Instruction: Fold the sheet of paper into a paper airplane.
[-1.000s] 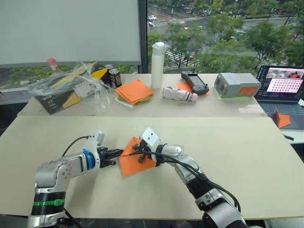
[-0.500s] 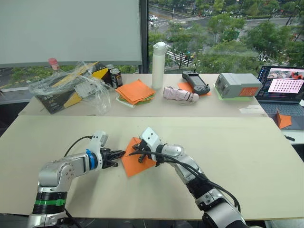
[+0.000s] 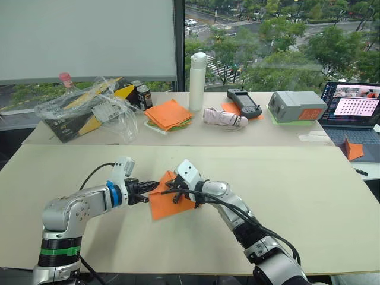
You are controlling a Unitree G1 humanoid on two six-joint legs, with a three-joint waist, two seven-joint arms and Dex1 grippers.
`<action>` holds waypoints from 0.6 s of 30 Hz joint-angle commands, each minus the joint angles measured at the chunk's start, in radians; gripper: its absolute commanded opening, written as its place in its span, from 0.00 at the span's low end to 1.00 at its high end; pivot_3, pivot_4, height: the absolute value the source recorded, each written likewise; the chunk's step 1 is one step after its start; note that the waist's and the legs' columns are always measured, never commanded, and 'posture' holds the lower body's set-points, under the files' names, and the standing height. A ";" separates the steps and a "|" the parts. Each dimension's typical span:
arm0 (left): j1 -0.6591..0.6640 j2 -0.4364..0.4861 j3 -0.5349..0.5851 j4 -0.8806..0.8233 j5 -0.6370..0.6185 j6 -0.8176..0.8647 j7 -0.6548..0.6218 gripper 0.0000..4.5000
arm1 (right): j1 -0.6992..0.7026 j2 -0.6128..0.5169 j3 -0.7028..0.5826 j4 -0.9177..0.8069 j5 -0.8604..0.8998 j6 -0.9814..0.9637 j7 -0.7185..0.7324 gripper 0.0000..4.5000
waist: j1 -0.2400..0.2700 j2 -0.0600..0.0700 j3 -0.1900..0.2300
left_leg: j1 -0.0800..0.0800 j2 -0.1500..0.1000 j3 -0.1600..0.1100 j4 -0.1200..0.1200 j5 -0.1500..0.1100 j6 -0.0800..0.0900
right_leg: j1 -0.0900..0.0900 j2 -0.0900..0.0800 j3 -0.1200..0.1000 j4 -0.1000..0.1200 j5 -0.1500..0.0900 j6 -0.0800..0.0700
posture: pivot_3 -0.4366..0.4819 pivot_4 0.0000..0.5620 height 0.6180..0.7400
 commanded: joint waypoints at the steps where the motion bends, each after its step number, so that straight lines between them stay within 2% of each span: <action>1: 0.008 0.012 -0.032 0.004 0.023 -0.033 0.000 0.00 | 0.004 0.005 0.004 -0.029 0.002 0.001 0.002 0.00 | 0.000 0.000 0.000 | 0.000 0.000 0.000 0.000 0.000 0.000 | 0.000 0.000 0.000 0.000 0.000 0.000 | 0.48 0.27 1.00; 9: -0.008 0.001 -0.076 0.112 0.077 -0.099 -0.004 0.00 | 0.003 0.004 0.003 -0.031 0.002 0.001 0.002 0.00 | 0.000 0.000 0.000 | 0.000 0.000 0.000 0.000 0.000 0.000 | 0.000 0.000 0.000 0.000 0.000 0.000 | 0.48 0.27 1.00; 18: 0.027 -0.002 -0.122 0.116 0.093 -0.112 -0.020 0.00 | 0.008 0.005 0.000 -0.056 0.009 0.006 0.003 0.00 | 0.001 0.000 0.000 | 0.000 0.000 0.000 0.000 0.000 0.000 | 0.000 0.000 0.000 0.000 0.000 0.000 | 0.48 0.27 1.00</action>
